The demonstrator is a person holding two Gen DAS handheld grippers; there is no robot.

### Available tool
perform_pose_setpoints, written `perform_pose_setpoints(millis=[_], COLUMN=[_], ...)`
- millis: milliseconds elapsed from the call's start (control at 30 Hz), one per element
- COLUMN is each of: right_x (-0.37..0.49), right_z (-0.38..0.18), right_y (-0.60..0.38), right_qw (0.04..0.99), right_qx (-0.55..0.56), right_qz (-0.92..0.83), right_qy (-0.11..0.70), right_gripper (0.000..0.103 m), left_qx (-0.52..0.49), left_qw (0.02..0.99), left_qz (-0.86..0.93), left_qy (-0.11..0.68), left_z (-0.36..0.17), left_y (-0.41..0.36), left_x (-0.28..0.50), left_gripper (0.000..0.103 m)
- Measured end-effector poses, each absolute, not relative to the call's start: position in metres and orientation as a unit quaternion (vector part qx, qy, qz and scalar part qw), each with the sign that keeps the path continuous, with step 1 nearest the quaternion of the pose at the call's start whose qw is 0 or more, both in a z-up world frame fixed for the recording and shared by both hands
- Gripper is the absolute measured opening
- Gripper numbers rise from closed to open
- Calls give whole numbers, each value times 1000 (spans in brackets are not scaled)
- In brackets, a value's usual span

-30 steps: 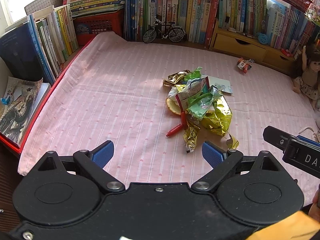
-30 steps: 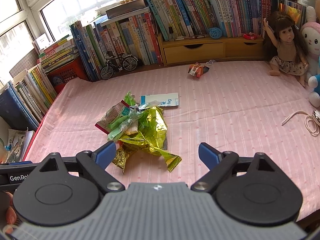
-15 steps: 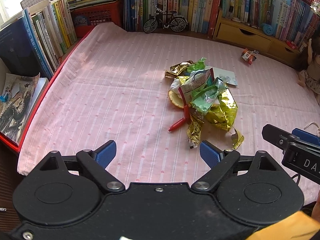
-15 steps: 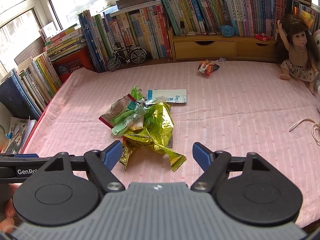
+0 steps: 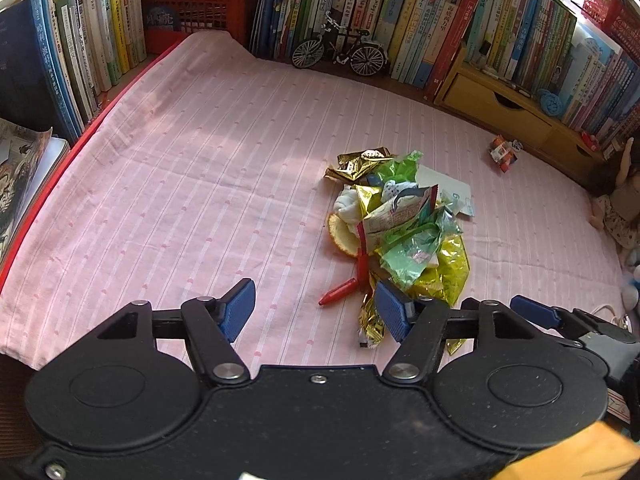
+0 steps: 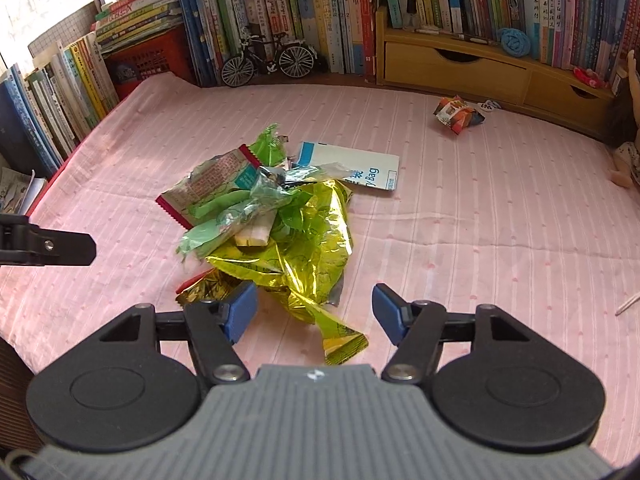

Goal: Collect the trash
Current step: 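Grasp the gold foil wrapper with the right tool while the left grasps a green plastic bag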

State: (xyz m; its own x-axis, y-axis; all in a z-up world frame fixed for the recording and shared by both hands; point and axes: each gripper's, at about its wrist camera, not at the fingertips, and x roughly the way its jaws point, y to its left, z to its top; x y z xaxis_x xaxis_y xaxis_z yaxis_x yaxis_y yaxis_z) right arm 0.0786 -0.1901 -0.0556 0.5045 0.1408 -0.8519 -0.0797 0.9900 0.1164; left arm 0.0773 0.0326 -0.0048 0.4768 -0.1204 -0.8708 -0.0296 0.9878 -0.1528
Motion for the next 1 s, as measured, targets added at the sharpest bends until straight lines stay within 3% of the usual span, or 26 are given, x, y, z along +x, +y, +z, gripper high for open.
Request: perform_pose_setpoints(millis=[233, 267, 300, 400, 667, 800, 1000], right_x=[135, 144, 148, 147, 114, 98, 82], right_z=[-101, -111, -119, -120, -88, -77, -75], right_y=[-206, -206, -206, -213, -260, -282, -322], right_qw=[848, 837, 825, 818, 842, 857, 854], right_qx=[93, 100, 111, 147, 128, 98, 140], right_qz=[54, 61, 66, 69, 18, -20, -81], right_qy=[519, 534, 550, 552, 523, 505, 495], right_gripper=[75, 58, 47, 30, 18, 18, 15], left_qx=[-97, -94, -87, -57, -12, 6, 57], left_qw=[876, 876, 876, 874, 865, 852, 840], left_qz=[-45, -51, -52, -63, -128, -174, -200], left_qy=[471, 470, 472, 478, 485, 495, 501], left_z=[-8, -11, -14, -21, -37, -46, -66], left_y=[27, 22, 17, -1, -52, -83, -123], left_x=[106, 113, 119, 133, 119, 101, 93], left_gripper=[67, 67, 67, 63, 63, 63, 64])
